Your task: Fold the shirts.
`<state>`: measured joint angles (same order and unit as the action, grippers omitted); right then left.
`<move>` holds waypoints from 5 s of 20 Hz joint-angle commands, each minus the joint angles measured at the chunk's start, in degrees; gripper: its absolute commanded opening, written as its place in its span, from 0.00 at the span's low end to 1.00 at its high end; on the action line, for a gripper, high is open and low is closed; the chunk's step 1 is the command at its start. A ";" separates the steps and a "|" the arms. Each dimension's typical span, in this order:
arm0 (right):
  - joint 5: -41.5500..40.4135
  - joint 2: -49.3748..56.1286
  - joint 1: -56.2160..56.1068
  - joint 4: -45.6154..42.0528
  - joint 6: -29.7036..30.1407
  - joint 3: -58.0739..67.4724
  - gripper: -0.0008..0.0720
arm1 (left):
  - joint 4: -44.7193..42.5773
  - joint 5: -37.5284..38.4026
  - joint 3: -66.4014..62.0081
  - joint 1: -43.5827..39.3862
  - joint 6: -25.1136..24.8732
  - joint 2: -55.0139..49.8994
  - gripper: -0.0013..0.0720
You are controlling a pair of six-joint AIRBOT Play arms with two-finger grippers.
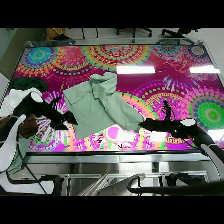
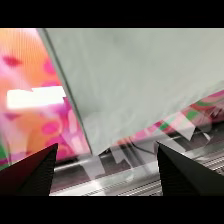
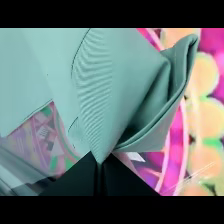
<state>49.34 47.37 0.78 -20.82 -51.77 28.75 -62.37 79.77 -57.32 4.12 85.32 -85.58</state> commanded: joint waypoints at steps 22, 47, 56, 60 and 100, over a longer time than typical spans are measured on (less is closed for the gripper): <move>16.15 -2.03 15.54 10.82 5.51 48.41 0.03 | 27.87 -14.73 -20.04 7.28 -9.73 33.27 0.04; -0.42 36.11 -3.37 -2.49 12.33 63.10 0.04 | 5.60 -19.15 -28.39 2.89 -10.67 -0.44 0.04; 16.61 34.73 8.96 -6.75 4.33 63.14 0.37 | 5.35 -8.85 -31.39 8.46 -10.27 -9.27 0.93; 31.56 31.39 20.70 -18.34 -4.66 62.01 0.37 | 5.18 5.11 -27.32 13.84 -10.23 -6.54 0.93; 25.51 0.48 19.04 -0.15 6.49 60.85 0.04 | 24.85 -2.89 -24.65 16.39 -15.45 32.92 0.04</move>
<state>78.98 56.82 18.22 -26.87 -46.96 79.35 -42.39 77.80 -68.88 20.53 68.18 -58.81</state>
